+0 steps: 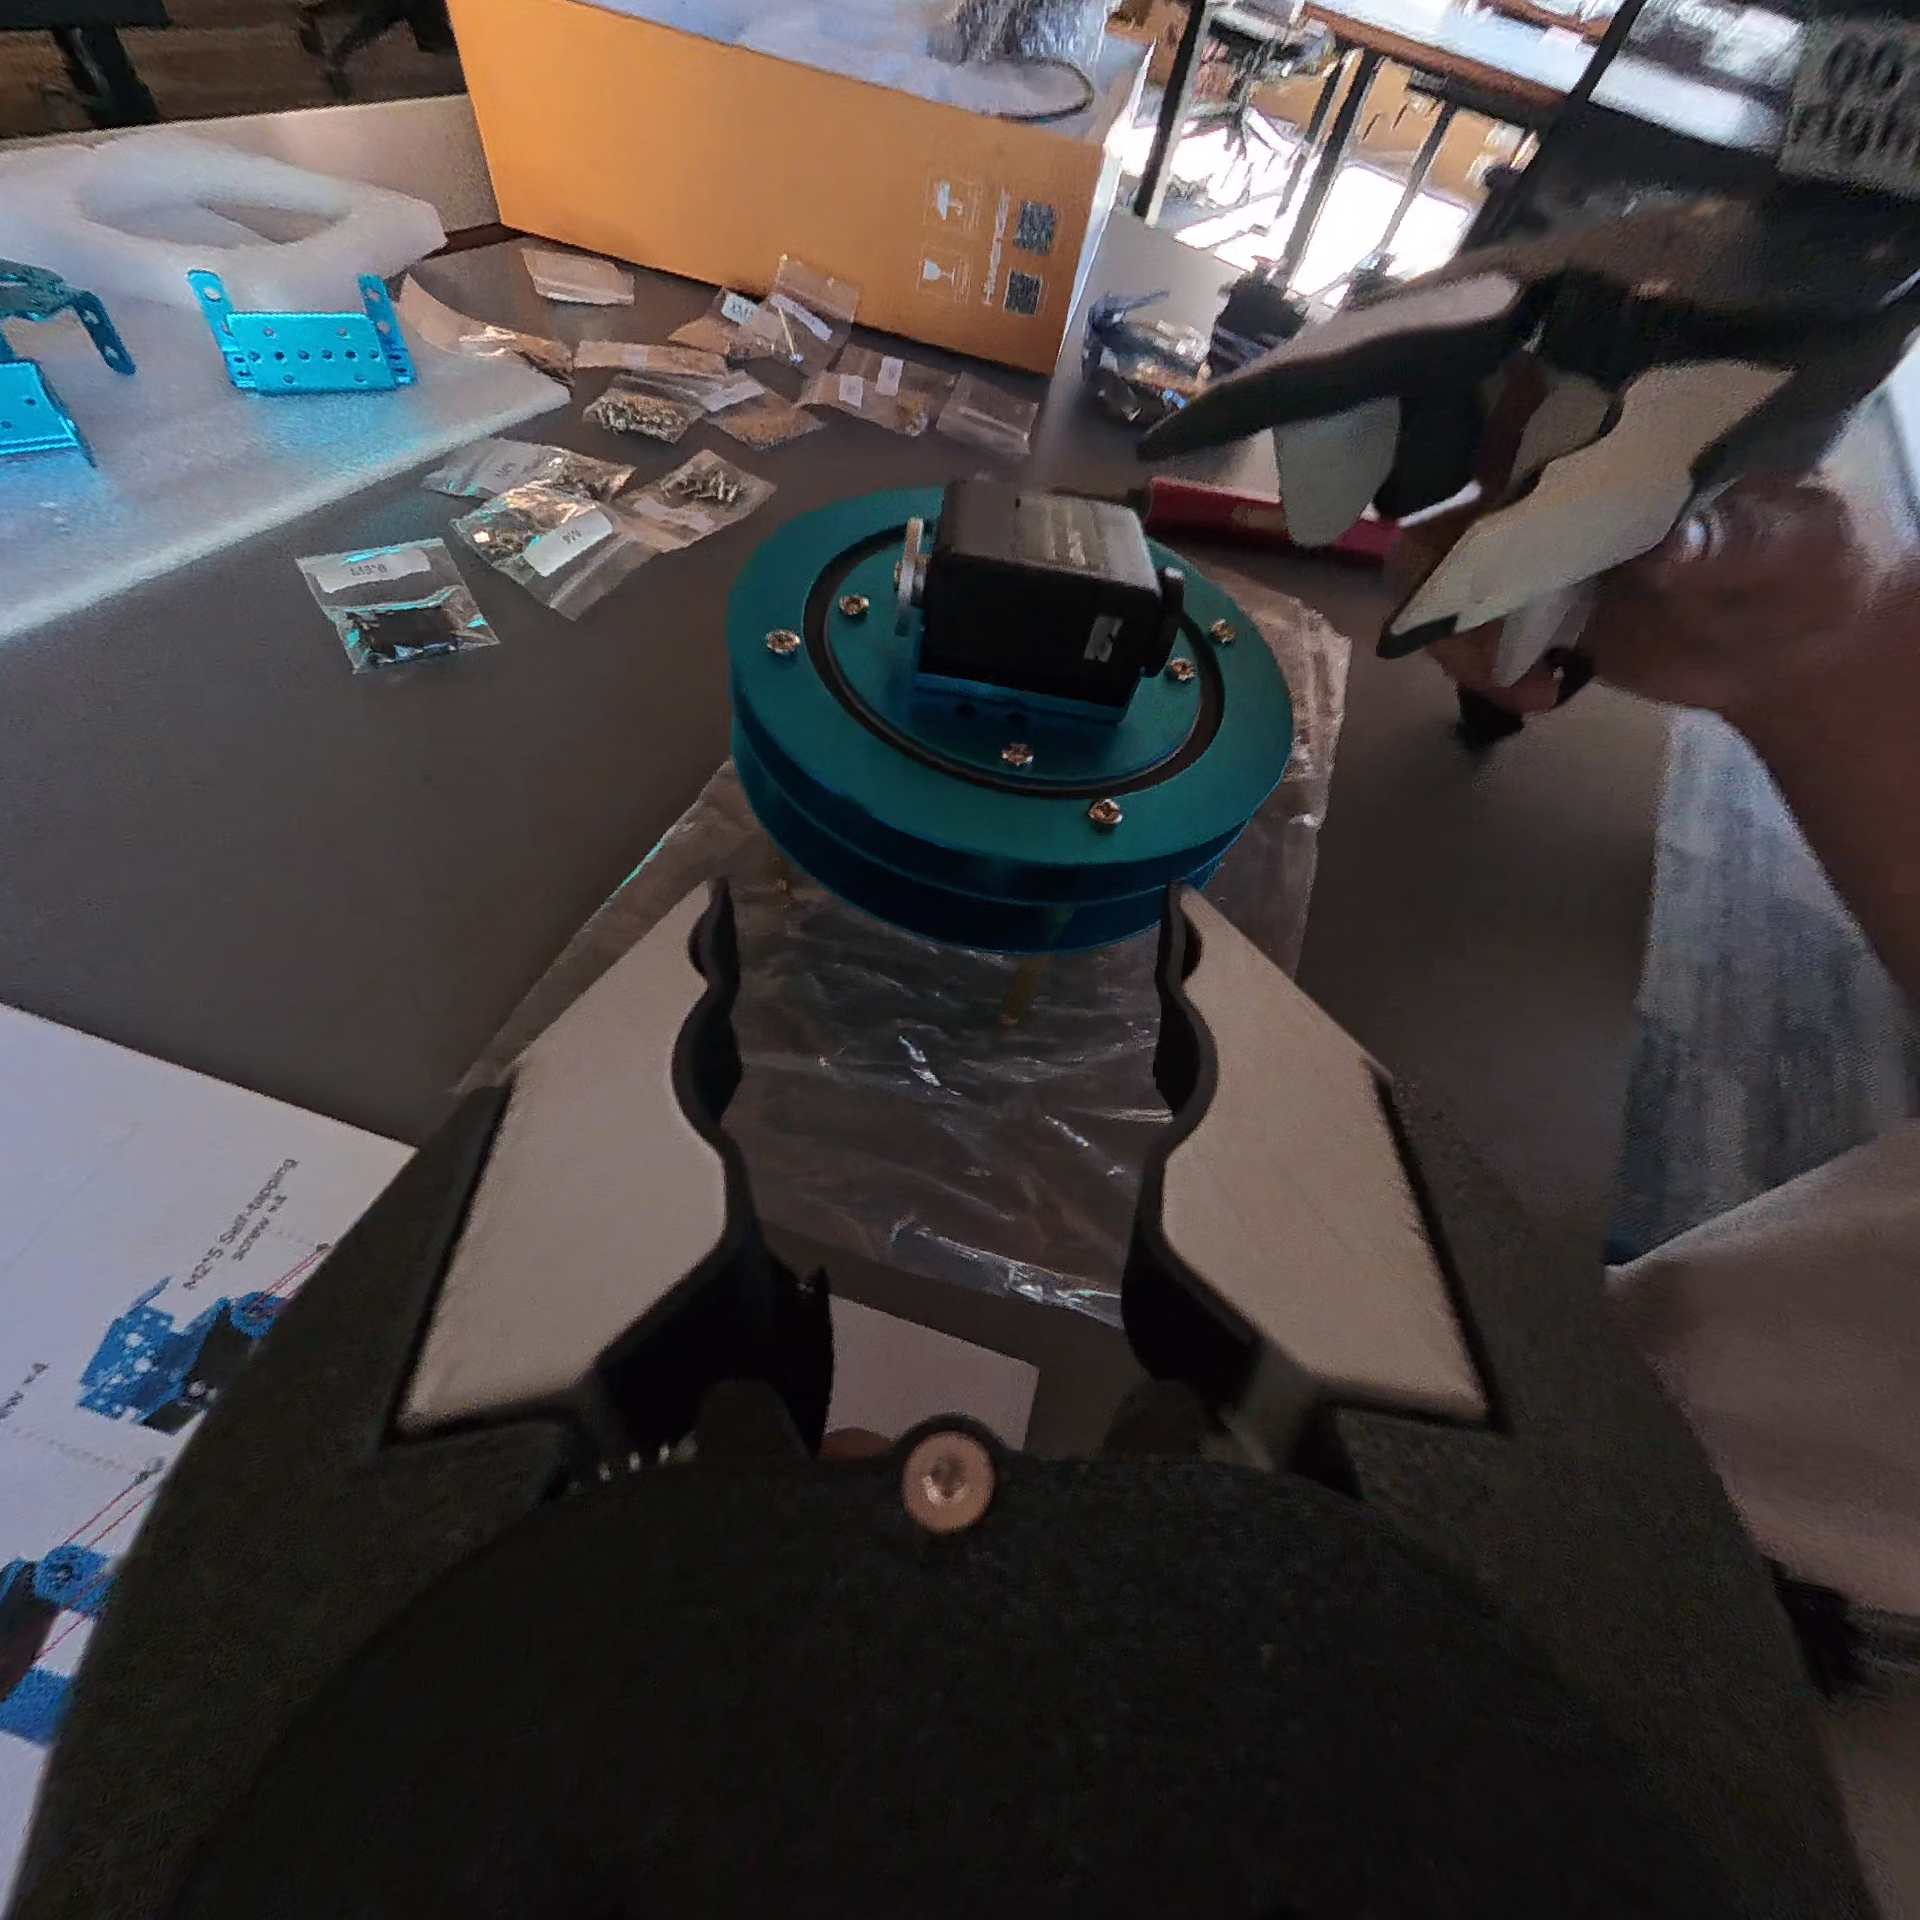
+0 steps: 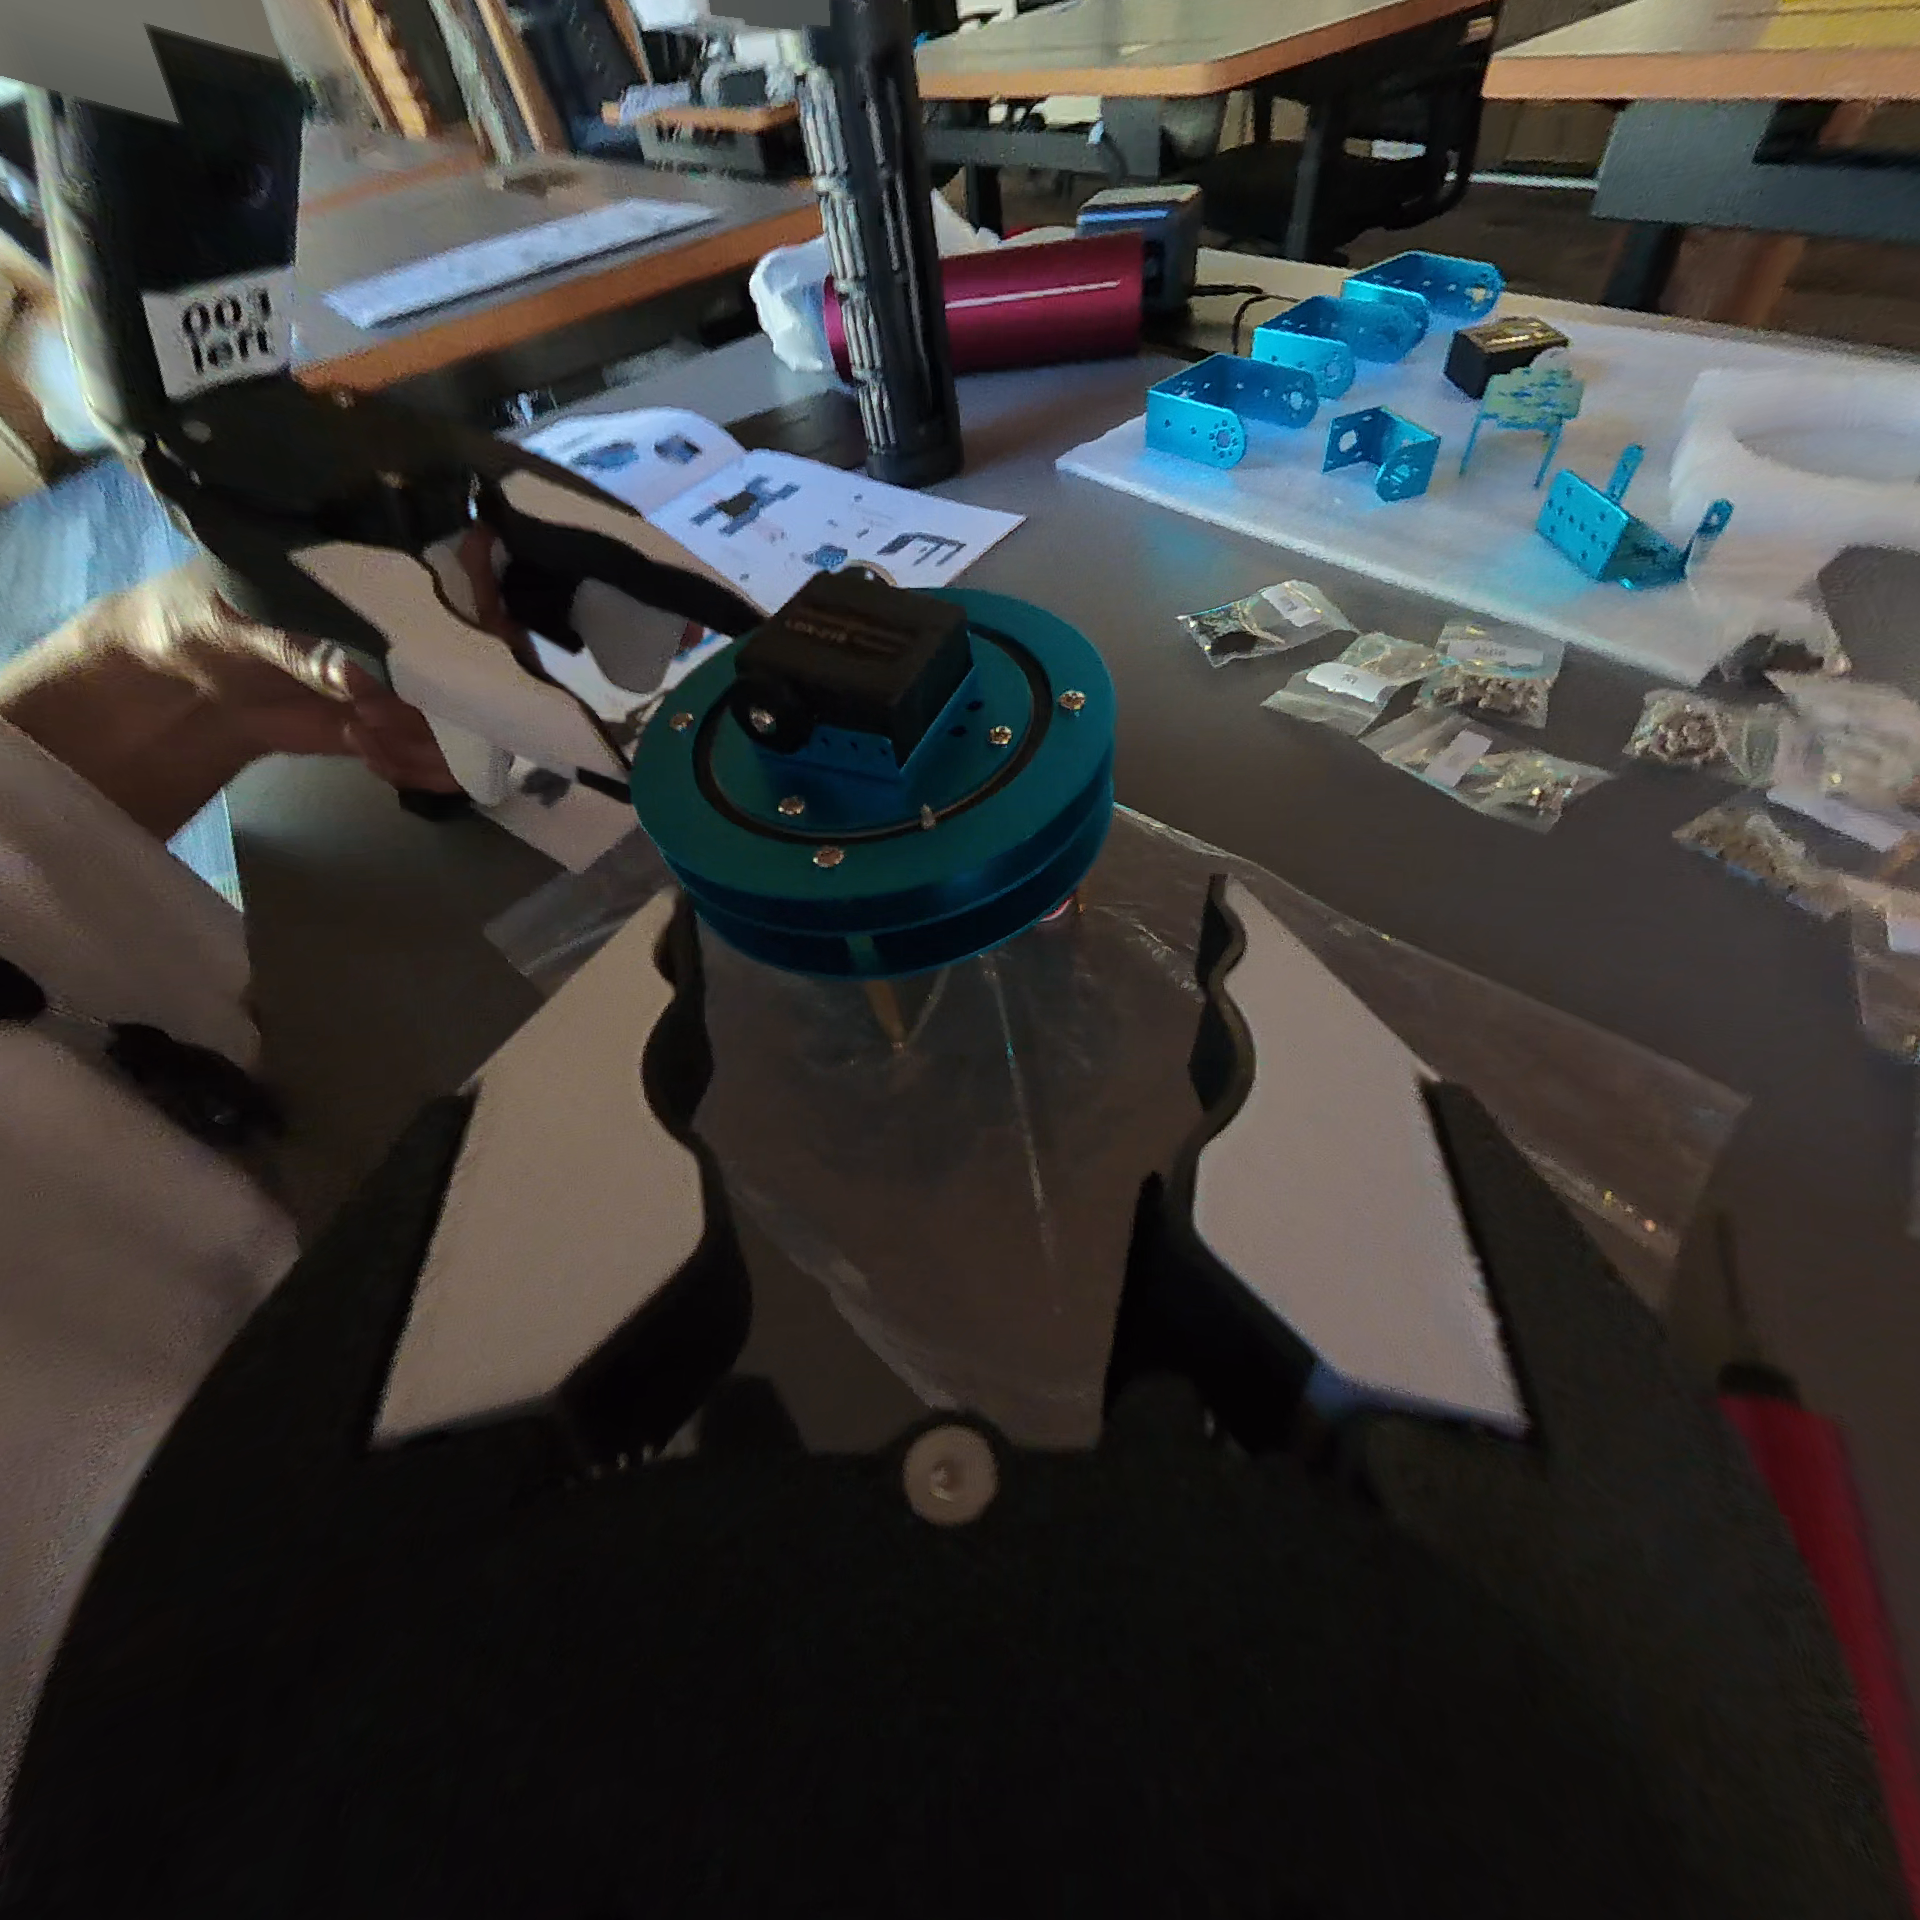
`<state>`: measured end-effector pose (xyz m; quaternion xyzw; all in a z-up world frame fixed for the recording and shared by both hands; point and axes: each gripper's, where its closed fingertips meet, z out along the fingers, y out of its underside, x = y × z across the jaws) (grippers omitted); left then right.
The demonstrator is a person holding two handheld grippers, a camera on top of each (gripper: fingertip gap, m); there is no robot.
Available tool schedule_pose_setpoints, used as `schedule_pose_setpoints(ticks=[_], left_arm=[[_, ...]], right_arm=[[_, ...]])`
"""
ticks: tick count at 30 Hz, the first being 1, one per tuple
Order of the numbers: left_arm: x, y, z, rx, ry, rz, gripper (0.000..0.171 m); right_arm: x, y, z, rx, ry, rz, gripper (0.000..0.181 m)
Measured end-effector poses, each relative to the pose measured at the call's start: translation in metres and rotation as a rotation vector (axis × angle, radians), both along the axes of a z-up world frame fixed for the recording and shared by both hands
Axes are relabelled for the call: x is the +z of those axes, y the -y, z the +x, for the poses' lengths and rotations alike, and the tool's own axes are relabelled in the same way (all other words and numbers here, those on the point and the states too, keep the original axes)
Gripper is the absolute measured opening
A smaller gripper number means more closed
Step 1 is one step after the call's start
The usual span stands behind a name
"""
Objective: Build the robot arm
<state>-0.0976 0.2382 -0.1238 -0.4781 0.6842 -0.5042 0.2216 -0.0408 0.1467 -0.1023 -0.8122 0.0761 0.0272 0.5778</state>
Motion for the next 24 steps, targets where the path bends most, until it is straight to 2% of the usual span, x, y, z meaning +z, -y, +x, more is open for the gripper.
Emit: schedule_pose_setpoints(ticks=[2, 6, 16, 24], left_arm=[[-0.004, 0.002, 0.001, -0.006, -0.001, 0.043, 0.085], [-0.007, 0.014, 0.000, -0.106, -0.015, 0.057, 0.089], [-0.014, 0.017, 0.021, -0.196, -0.050, 0.209, 0.092], [-0.008, 0.025, 0.008, -0.225, -0.047, 0.289, 0.089]], right_arm=[[-0.007, -0.003, -0.002, 0.052, 0.041, -0.038, 0.095], [-0.029, -0.010, -0.004, 0.105, 0.038, -0.142, 0.100], [-0.030, -0.033, -0.010, 0.132, 0.065, -0.159, 0.093], [-0.028, -0.022, -0.025, 0.102, 0.075, -0.244, 0.092]])
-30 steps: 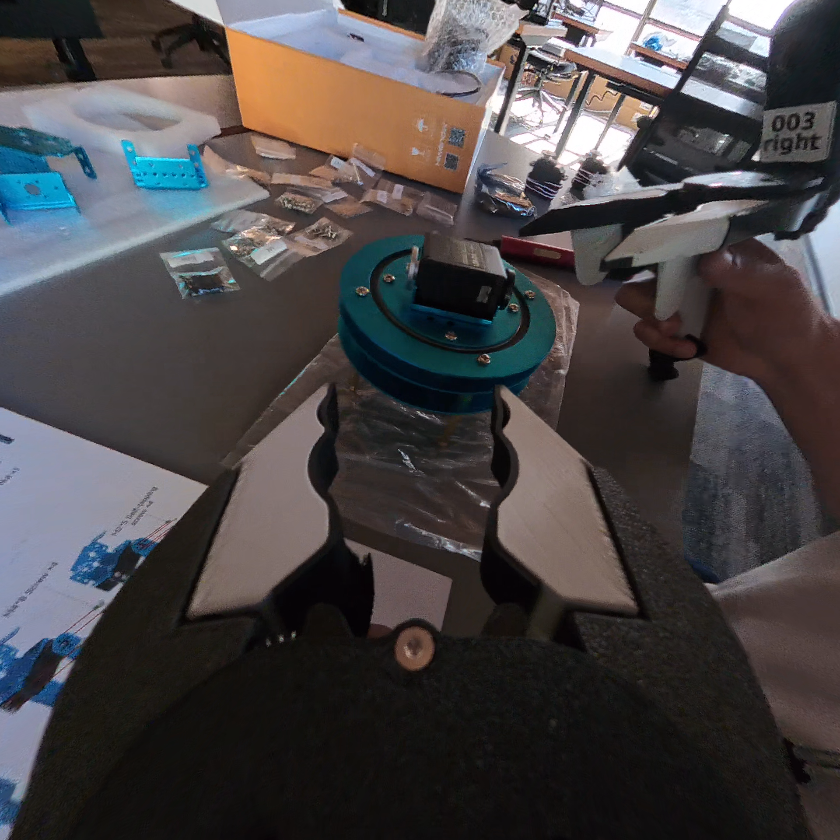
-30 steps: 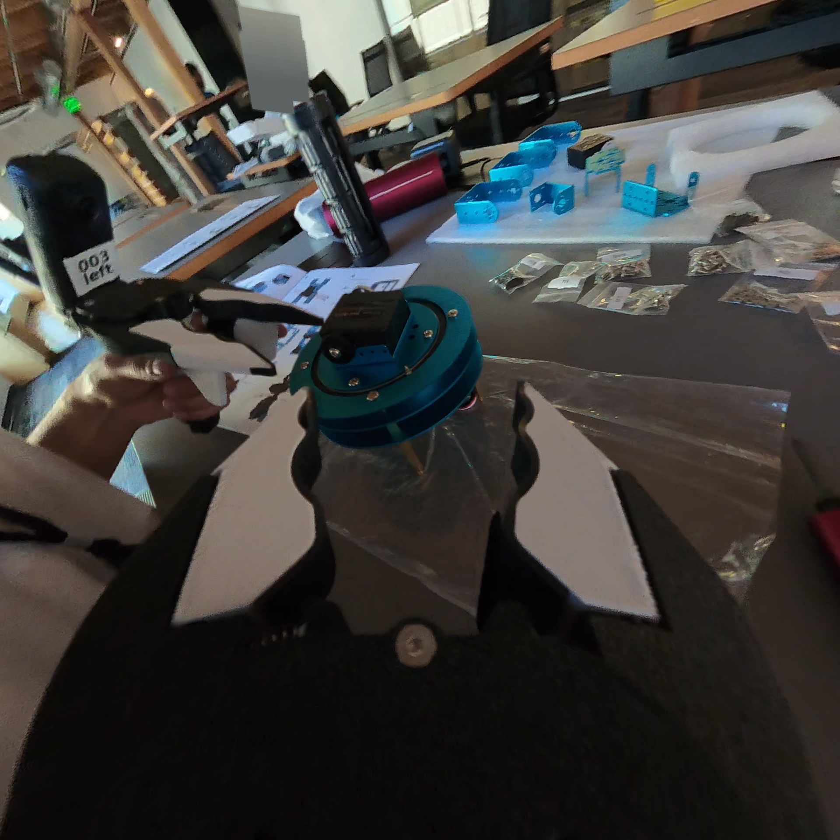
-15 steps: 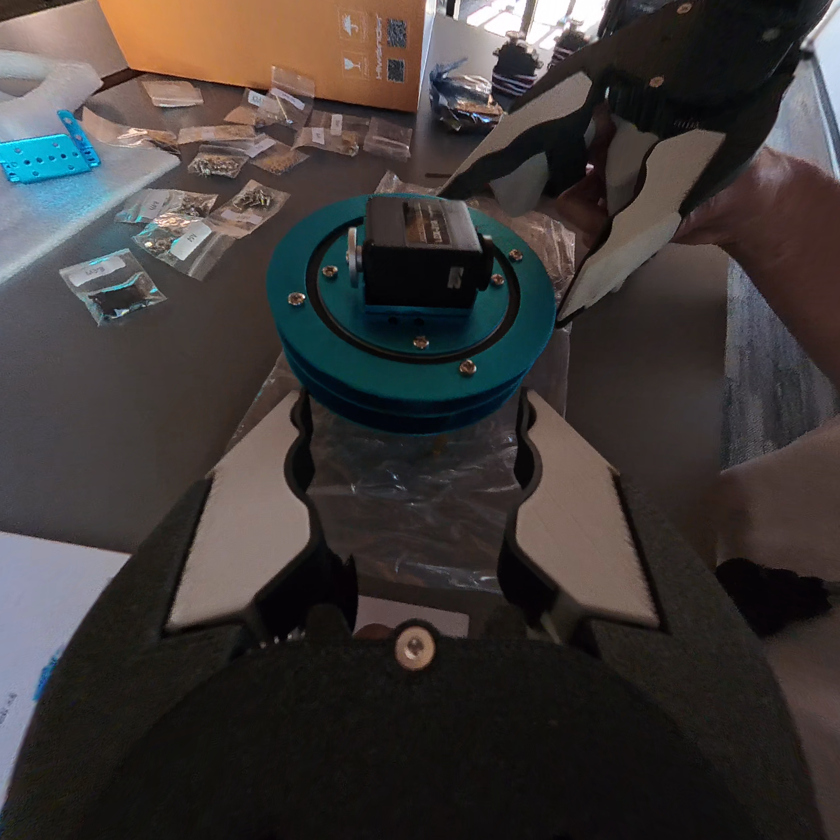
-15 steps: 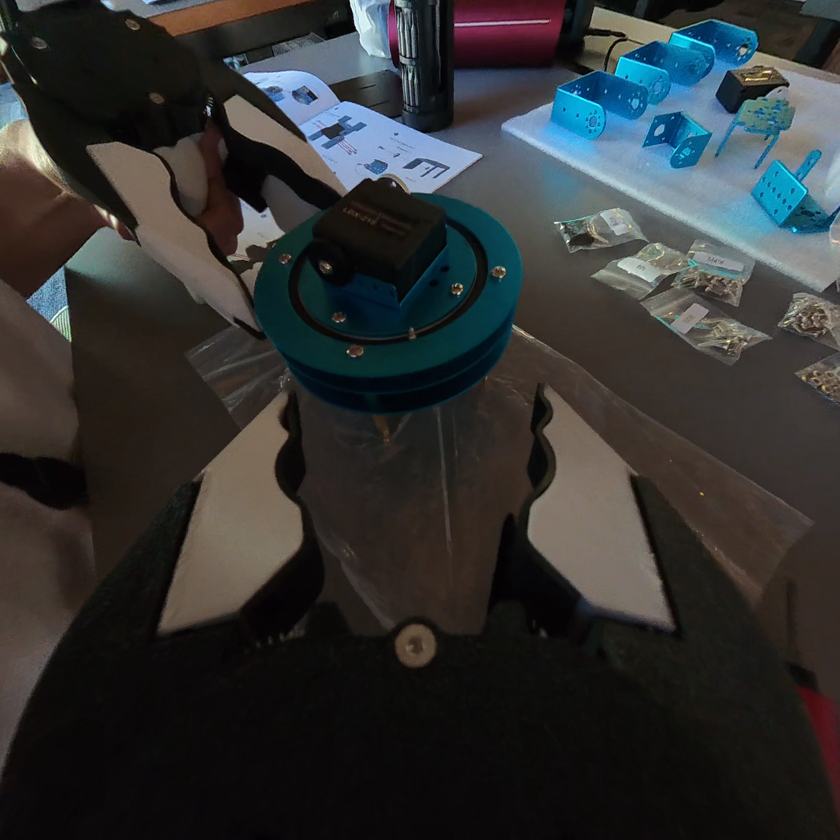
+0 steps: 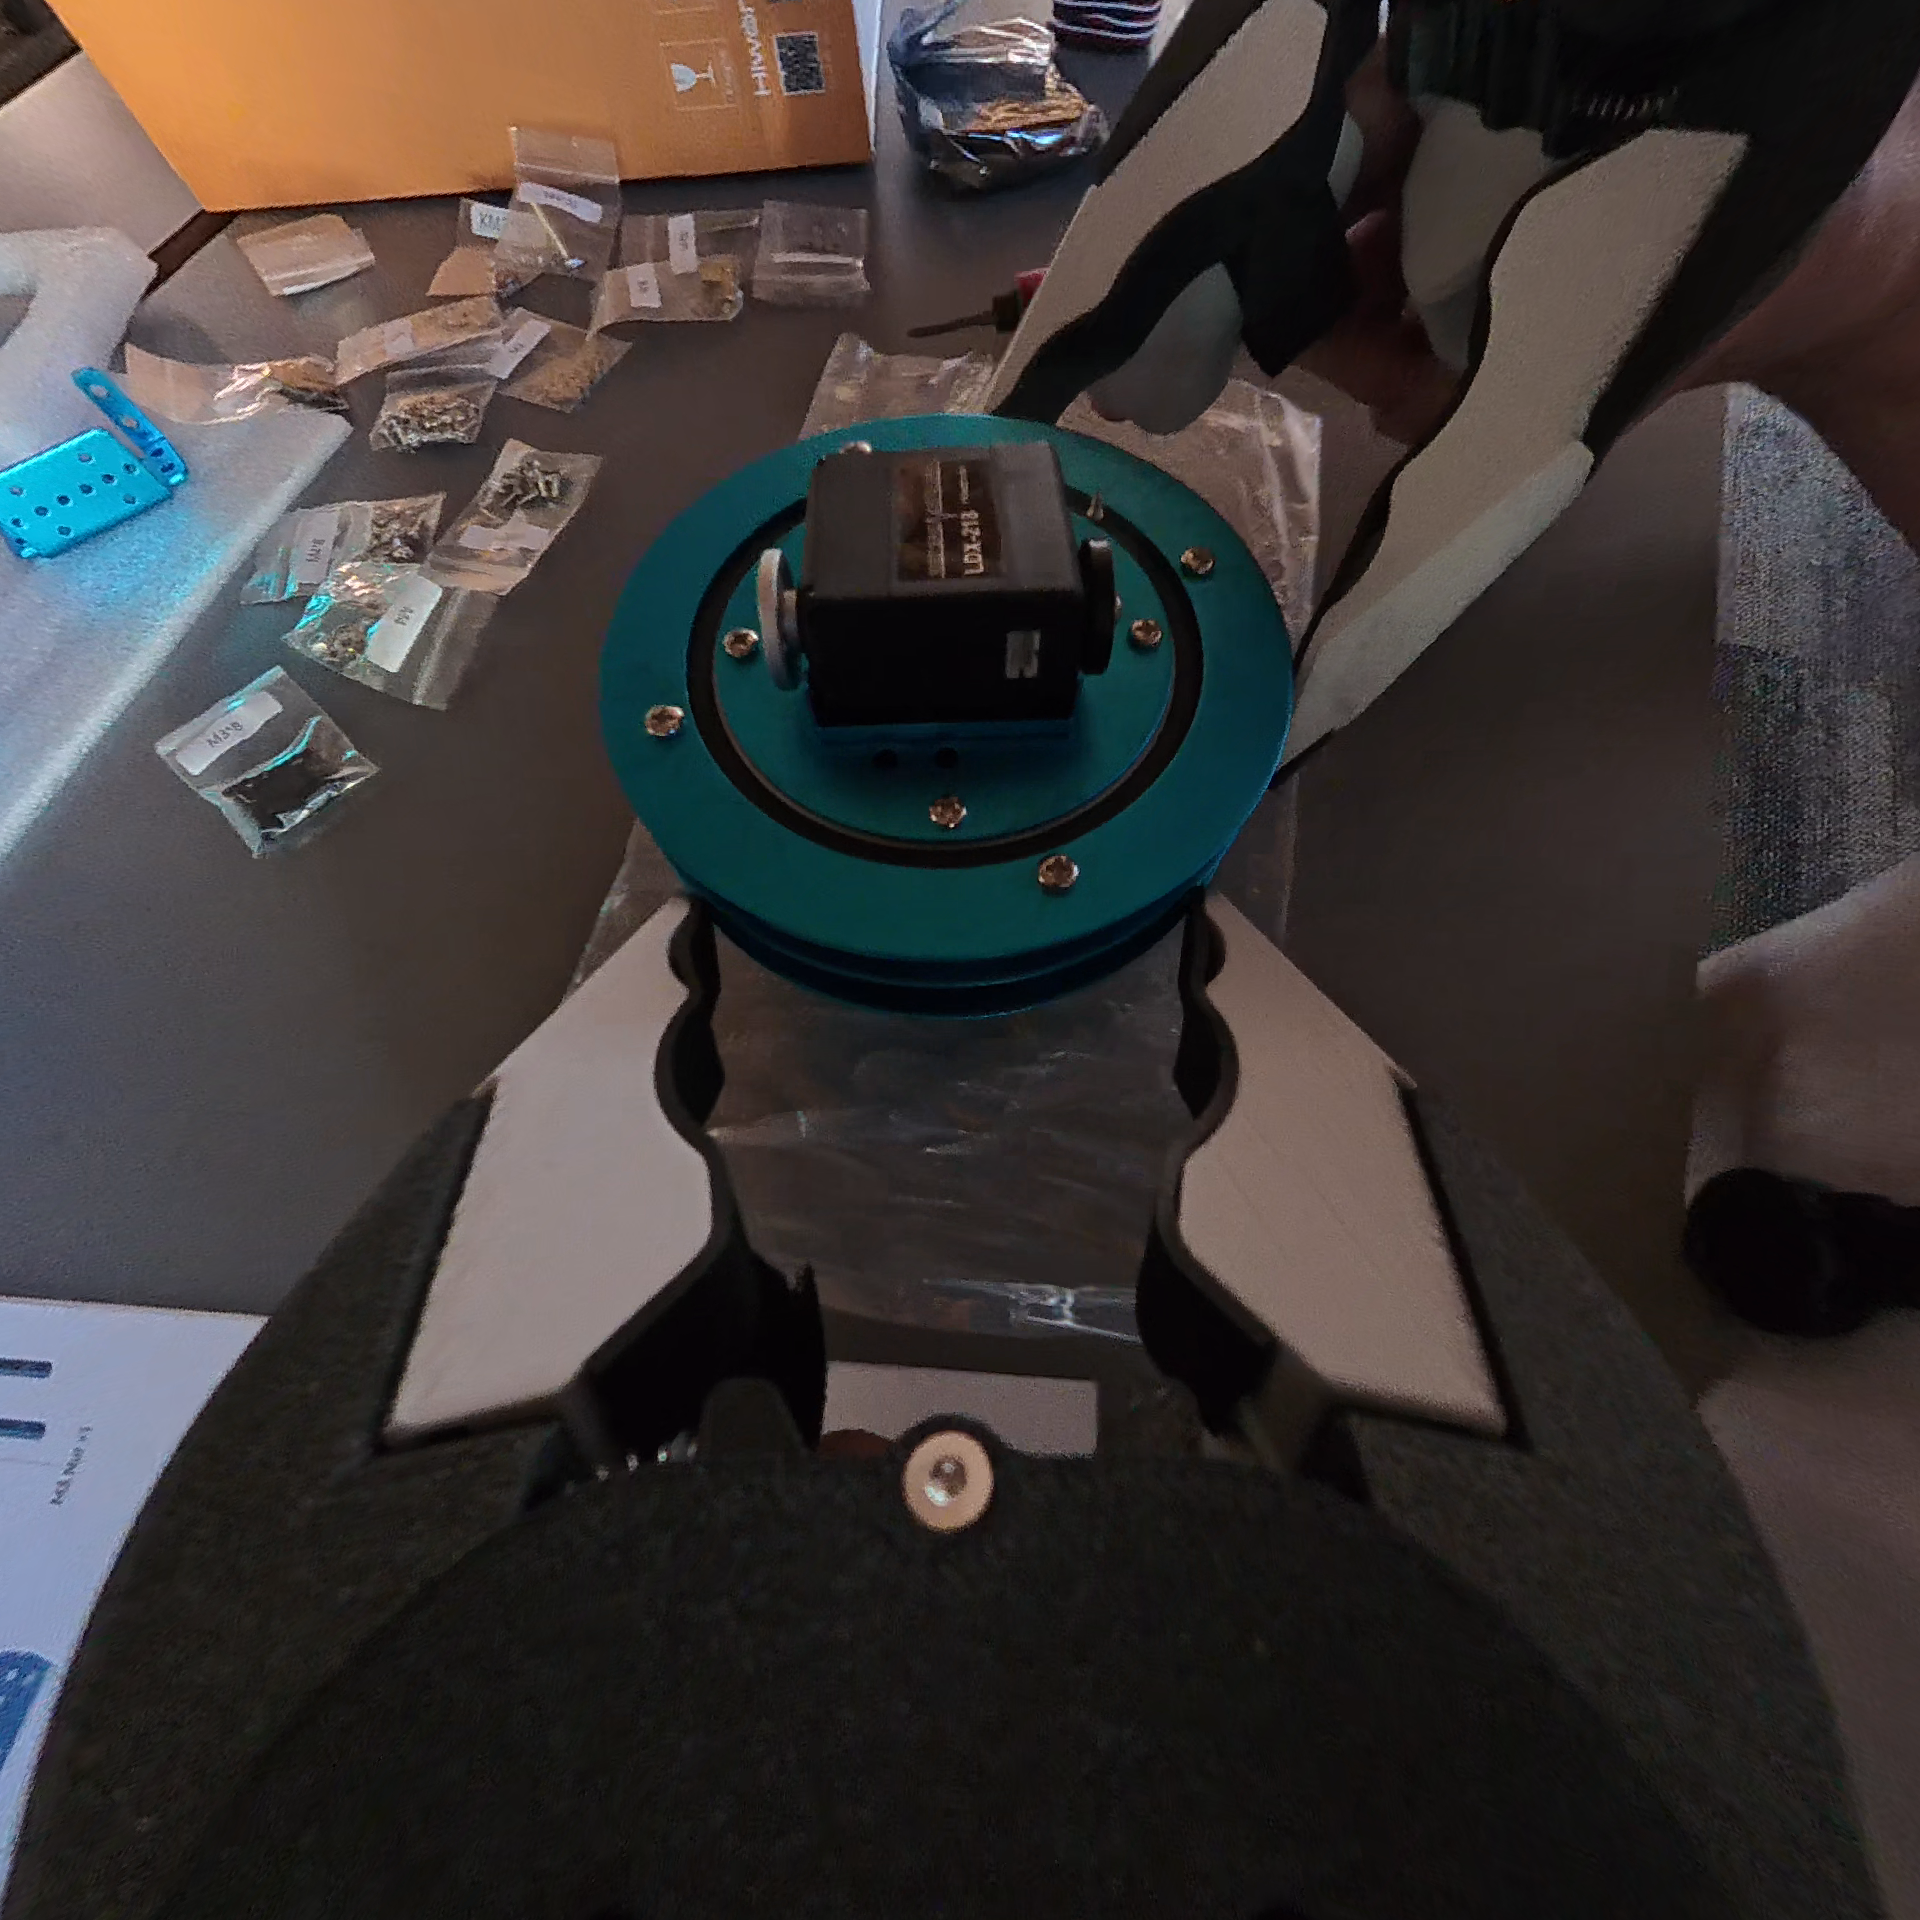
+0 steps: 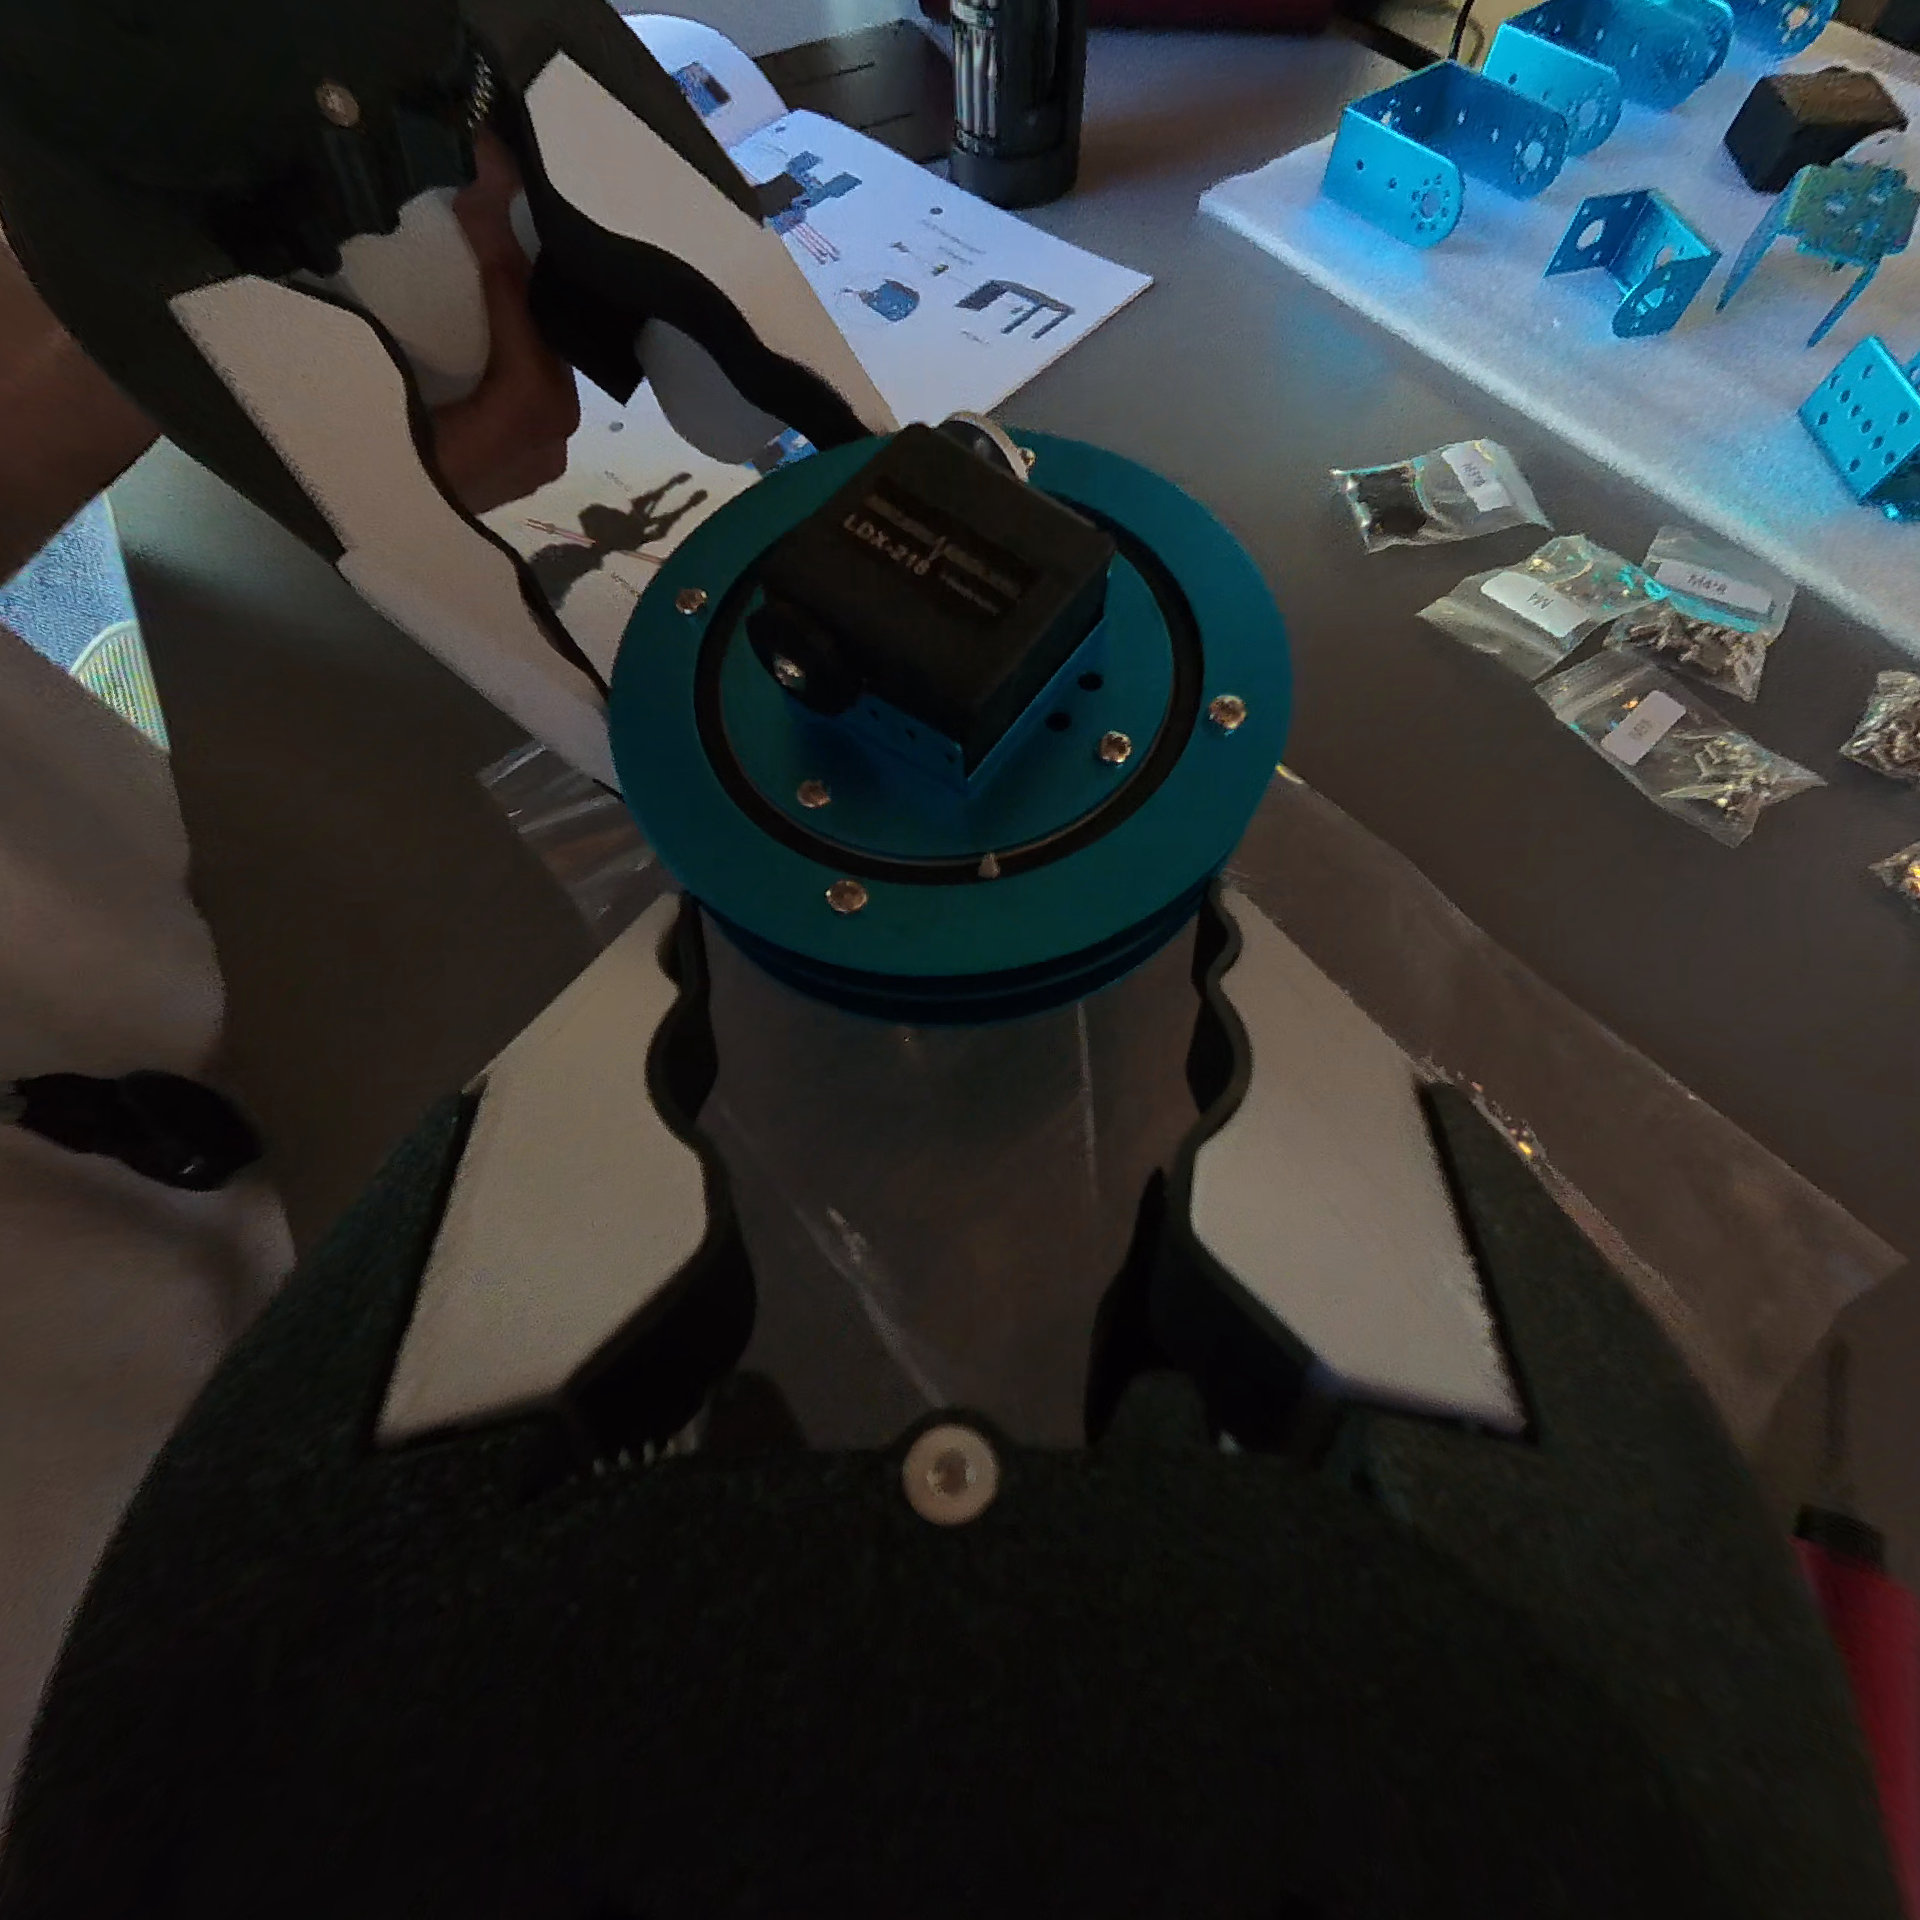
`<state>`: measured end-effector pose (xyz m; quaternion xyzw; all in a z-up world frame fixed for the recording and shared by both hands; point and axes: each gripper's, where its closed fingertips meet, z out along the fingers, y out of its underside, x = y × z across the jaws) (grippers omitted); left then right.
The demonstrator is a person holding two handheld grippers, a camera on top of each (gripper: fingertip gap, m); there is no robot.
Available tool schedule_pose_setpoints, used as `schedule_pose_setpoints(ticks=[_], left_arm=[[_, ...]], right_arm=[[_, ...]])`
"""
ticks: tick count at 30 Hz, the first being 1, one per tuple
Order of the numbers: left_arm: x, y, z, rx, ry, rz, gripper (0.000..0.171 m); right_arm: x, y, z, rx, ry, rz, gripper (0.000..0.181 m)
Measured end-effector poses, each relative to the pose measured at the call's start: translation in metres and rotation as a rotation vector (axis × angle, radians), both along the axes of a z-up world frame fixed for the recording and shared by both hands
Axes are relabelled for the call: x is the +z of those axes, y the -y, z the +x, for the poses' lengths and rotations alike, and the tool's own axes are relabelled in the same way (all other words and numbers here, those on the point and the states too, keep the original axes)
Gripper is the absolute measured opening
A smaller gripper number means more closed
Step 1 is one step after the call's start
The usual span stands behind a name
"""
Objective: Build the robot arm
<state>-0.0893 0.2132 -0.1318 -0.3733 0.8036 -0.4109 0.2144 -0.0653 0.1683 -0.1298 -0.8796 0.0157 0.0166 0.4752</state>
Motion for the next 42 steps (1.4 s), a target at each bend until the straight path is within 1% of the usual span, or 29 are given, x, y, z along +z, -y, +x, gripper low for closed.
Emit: schedule_pose_setpoints(ticks=[3, 6, 9, 10, 12, 13, 15, 17, 19, 21, 22, 24, 26, 28, 31, 33, 35, 36, 39, 41, 42], left_arm=[[0.005, 0.005, -0.010, -0.008, 0.009, 0.014, 0.088], [-0.001, 0.007, -0.014, -0.002, -0.016, 0.020, 0.087], [-0.004, 0.007, -0.014, 0.007, -0.032, -0.024, 0.086], [-0.004, 0.007, -0.016, -0.002, -0.033, -0.015, 0.085], [-0.003, -0.001, -0.019, -0.060, -0.025, 0.045, 0.077], [0.001, -0.006, -0.020, -0.105, -0.010, 0.082, 0.073], [0.014, -0.014, -0.026, -0.281, 0.001, 0.178, 0.067], [0.028, -0.017, -0.027, -0.482, 0.042, 0.298, 0.054], [0.039, -0.013, -0.020, -0.653, 0.065, 0.390, 0.052], [0.049, -0.010, -0.008, -0.742, 0.037, 0.466, 0.052], [0.056, -0.006, -0.001, -0.765, 0.029, 0.471, 0.053], [0.071, 0.005, 0.010, -0.796, 0.039, 0.438, 0.054], [0.080, 0.012, 0.014, -0.816, 0.046, 0.408, 0.054], [0.084, 0.016, 0.016, -0.818, 0.071, 0.406, 0.054], [0.084, 0.019, 0.013, -0.817, 0.096, 0.395, 0.053], [0.082, 0.023, 0.008, -0.815, 0.083, 0.360, 0.053], [0.078, 0.027, 0.006, -0.799, 0.065, 0.323, 0.050], [0.076, 0.028, 0.006, -0.785, 0.056, 0.307, 0.048], [0.071, 0.032, 0.011, -0.714, 0.055, 0.259, 0.046], [0.072, 0.036, 0.013, -0.663, 0.080, 0.211, 0.045], [0.073, 0.038, 0.016, -0.626, 0.101, 0.184, 0.040]], right_arm=[[0.004, 0.006, -0.010, 0.000, -0.002, 0.001, 0.092], [-0.002, 0.008, -0.012, 0.017, -0.001, -0.009, 0.092], [-0.003, 0.006, -0.011, 0.039, -0.022, 0.022, 0.092], [-0.003, 0.006, -0.011, 0.052, -0.021, 0.033, 0.092], [-0.003, 0.007, -0.012, 0.070, -0.030, 0.052, 0.092], [-0.002, 0.009, -0.011, 0.063, -0.035, 0.052, 0.089], [0.005, 0.017, -0.009, 0.018, -0.032, 0.077, 0.086], [0.013, 0.030, -0.008, -0.032, -0.044, 0.125, 0.068], [0.023, 0.041, -0.005, -0.087, -0.096, 0.186, 0.052], [0.035, 0.042, -0.006, -0.097, -0.158, 0.253, 0.033], [0.037, 0.039, -0.008, -0.087, -0.171, 0.249, 0.030], [0.034, 0.029, -0.008, -0.073, -0.114, 0.181, 0.029], [0.029, 0.021, -0.007, -0.045, -0.030, 0.094, 0.025], [0.025, 0.018, -0.004, -0.026, 0.021, 0.035, 0.021], [0.025, 0.015, -0.003, 0.006, 0.008, 0.032, 0.015], [0.023, 0.013, -0.003, 0.011, 0.026, 0.024, 0.013], [0.023, 0.012, -0.006, 0.031, 0.037, 0.024, 0.005], [0.023, 0.012, -0.007, 0.032, 0.034, 0.026, 0.000], [0.026, 0.015, -0.004, -0.005, 0.015, 0.073, 0.000], [0.036, 0.016, -0.005, -0.018, -0.086, 0.168, 0.000], [0.042, 0.016, -0.003, -0.034, -0.142, 0.219, 0.000]])
